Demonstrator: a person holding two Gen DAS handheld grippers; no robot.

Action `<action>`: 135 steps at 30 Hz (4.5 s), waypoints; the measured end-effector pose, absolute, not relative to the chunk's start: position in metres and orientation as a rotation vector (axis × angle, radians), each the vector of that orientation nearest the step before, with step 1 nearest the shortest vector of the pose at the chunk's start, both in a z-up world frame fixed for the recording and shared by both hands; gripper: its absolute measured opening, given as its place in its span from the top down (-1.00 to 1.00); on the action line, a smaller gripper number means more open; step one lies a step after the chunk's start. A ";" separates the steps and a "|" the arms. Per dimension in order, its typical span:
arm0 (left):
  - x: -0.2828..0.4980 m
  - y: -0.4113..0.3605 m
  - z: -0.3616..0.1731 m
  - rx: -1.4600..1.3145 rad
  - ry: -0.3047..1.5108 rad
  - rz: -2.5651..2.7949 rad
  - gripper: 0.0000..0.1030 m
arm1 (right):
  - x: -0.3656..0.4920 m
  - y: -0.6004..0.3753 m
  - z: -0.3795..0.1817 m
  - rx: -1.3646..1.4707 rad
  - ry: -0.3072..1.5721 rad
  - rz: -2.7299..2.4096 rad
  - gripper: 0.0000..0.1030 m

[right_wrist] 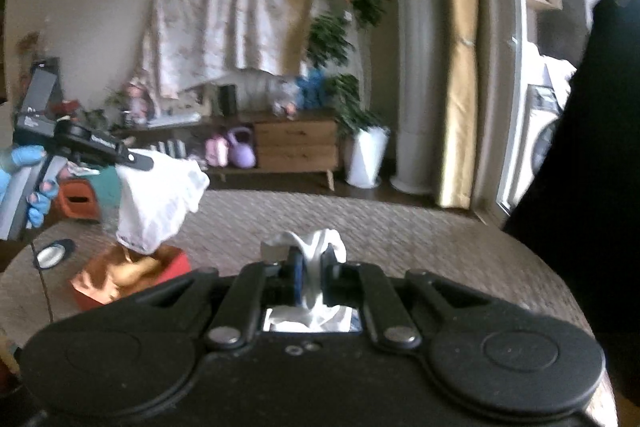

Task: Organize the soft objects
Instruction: 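Lift the gauze with the left tool and carry it over the tin, then lower the gauze into the tin and open the left tool, then move the left tool to the clear plastic bag and close on it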

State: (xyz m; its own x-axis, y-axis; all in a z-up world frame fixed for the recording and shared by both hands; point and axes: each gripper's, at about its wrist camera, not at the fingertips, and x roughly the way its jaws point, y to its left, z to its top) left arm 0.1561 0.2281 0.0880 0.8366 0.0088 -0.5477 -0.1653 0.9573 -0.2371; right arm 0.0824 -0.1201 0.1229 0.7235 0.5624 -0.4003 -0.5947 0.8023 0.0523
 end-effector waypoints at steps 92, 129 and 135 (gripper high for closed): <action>0.062 0.248 -0.004 -0.296 0.780 0.114 -0.59 | 0.054 0.069 0.046 -0.133 0.645 0.994 -0.81; 0.268 0.056 0.003 -0.184 0.784 -0.152 -1.00 | 0.127 -0.147 0.004 -0.079 0.691 0.564 -0.98; 0.324 0.050 -0.015 -0.149 0.849 -0.034 -1.00 | 0.154 -0.146 -0.012 -0.104 0.710 0.560 -0.97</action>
